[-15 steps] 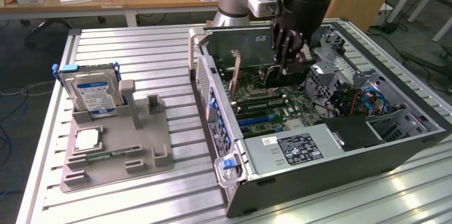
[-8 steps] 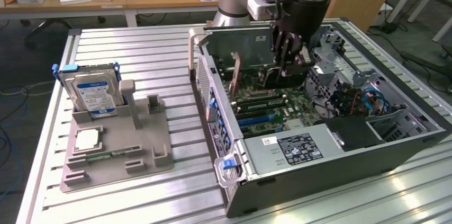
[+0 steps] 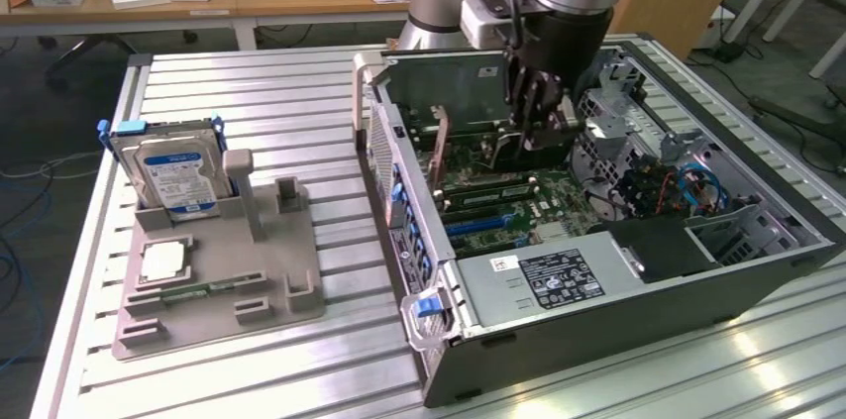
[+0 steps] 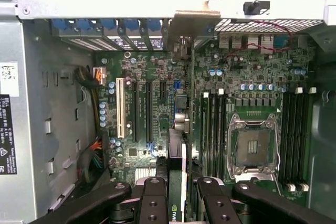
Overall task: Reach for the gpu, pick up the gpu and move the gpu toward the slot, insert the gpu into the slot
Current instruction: 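Insert the gpu into the slot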
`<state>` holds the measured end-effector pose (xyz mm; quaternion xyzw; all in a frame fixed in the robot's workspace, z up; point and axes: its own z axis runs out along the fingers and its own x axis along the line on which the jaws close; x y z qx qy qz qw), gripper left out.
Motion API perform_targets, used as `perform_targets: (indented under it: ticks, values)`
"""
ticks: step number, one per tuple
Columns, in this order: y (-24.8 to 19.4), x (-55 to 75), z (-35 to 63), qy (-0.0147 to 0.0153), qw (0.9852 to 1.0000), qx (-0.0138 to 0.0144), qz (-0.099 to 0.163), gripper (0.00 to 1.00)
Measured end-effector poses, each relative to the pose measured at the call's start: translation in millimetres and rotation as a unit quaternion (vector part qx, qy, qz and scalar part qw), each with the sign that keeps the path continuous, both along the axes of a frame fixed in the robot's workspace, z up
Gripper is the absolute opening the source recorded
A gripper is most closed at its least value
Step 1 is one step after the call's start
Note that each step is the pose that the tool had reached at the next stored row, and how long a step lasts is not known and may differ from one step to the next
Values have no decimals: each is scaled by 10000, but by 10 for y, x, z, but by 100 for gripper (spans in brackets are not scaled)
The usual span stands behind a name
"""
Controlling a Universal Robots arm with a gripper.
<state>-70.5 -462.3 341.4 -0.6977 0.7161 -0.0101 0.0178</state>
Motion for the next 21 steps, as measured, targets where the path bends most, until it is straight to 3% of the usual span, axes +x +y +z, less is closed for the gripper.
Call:
perform_targets:
  ticks: [21]
  values:
    - [0, 0, -230, 0, 10000, 1, 0, 26]
